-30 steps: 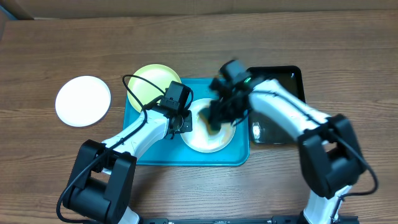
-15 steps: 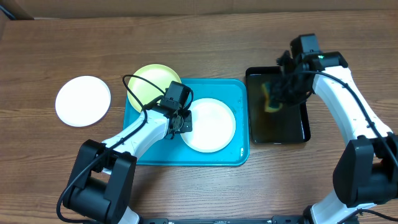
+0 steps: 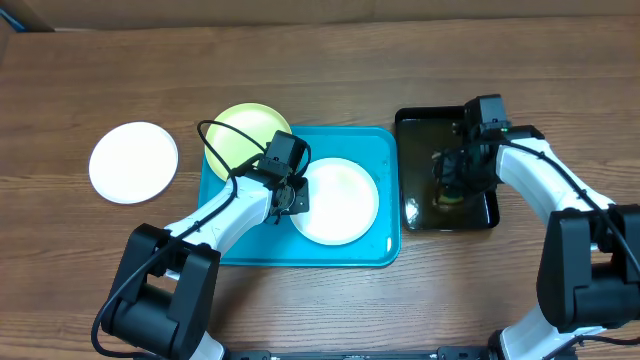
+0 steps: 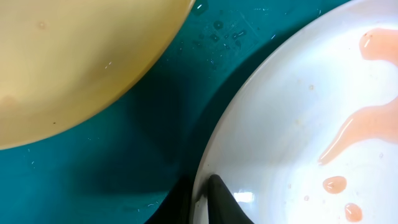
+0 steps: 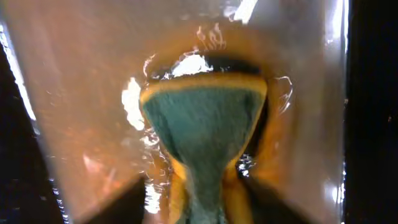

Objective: Clean dirty plates on tray and stack at the side
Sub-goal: 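Return the sponge to the black tray and raise the right gripper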

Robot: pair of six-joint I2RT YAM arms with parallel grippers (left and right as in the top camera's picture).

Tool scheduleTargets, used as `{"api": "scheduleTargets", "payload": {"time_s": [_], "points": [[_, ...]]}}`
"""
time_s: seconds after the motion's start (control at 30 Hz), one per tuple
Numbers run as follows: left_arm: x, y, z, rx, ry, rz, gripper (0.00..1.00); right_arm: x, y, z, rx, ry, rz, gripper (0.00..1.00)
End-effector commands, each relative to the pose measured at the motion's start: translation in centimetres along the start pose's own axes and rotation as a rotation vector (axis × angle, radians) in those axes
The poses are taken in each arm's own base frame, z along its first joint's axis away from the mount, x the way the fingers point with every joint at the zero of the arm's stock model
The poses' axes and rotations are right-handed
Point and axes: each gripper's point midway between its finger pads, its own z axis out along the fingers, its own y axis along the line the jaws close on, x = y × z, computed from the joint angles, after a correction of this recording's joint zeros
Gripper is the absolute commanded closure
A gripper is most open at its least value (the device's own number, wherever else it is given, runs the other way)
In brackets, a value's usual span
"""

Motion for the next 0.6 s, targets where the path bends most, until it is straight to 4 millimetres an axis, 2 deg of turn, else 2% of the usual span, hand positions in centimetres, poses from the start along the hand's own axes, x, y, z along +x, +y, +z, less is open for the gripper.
{"api": "scheduleTargets", "payload": {"time_s": [0.0,0.13,0.23,0.3,0.37,0.57], "points": [[1.0,0.4,0.7,-0.019,0.031,0.012,0.84,-0.3,-0.1,-0.6,0.006,-0.013,0.006,0.27],[1.1,0.5,0.7,-0.021,0.034,0.012,0.7,-2.1,0.7,-3.6,-0.011,-0.041,0.006,0.18],[1.1,0.5,0.7,-0.022,0.036,0.013,0.63,-4.6,1.0,-7.3,-0.014,-0.1,0.013,0.07],[1.2,0.5,0.7,-0.023,0.038,0.013,0.61,-6.3,0.1,-9.6,0.006,-0.143,0.051,0.0],[1.3,0.6,0.7,-0.024,0.041,0.013,0.6,-7.5,-1.1,-11.0,0.022,-0.18,0.104,0.0],[1.3,0.6,0.7,-0.025,0.043,0.013,0.6,-8.2,-4.5,-11.6,0.038,-0.195,0.2,0.0]]}}
